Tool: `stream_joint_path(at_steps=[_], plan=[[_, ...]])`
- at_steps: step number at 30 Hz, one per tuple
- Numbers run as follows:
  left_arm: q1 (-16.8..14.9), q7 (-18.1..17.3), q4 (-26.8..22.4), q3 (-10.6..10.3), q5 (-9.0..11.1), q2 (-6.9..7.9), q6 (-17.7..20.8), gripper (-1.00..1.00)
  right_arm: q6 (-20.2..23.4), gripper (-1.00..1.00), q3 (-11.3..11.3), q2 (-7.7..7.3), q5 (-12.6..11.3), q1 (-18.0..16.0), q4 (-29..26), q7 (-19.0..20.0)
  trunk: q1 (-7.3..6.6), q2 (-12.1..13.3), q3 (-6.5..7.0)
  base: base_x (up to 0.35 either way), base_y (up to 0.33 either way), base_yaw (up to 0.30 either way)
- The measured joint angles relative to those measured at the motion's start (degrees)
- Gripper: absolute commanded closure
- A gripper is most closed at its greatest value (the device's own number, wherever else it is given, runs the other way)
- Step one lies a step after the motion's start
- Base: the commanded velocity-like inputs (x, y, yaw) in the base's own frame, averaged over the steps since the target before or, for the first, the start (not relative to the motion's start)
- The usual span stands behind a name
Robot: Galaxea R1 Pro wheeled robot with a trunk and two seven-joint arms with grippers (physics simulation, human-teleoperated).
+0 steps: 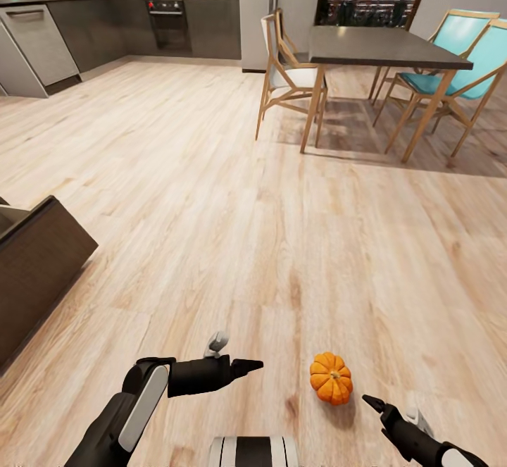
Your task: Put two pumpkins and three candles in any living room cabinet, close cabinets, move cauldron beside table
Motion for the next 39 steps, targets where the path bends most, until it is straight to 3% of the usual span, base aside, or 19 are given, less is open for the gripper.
stream_joint_path(at_steps=[7, 19, 25, 39], plan=[[0.00, -0.02, 0.00, -0.02, 0.03, 0.00, 0.01, -1.00, 0.09, -1.00, 0.06, -0.13, -0.01, -0.02, 0.07, 4.46, 0.02, -0.02, -0.23, 0.000, 0.000, 0.000], [0.00, -0.08, -0.02, 0.03, 0.03, 0.08, 0.01, -1.00, 0.11, -1.00, 0.00, -0.33, -0.06, 0.03, 0.07, 5.71, 0.05, -0.03, -0.45, 0.000, 0.000, 0.000], [0.00, -0.09, -0.17, 0.03, 0.08, 0.02, 0.01, -1.00, 0.13, -1.00, -0.08, -0.34, -0.08, 0.03, 0.13, 9.82, 0.04, -0.03, -0.45, 0.042, 0.003, 0.000], [0.00, -0.09, -0.18, 0.03, 0.03, 0.01, 0.01, -1.00, 0.26, -1.00, -0.08, -0.34, -0.15, 0.04, 0.15, 10.21, 0.04, -0.03, -0.45, 0.065, 0.009, 0.000]])
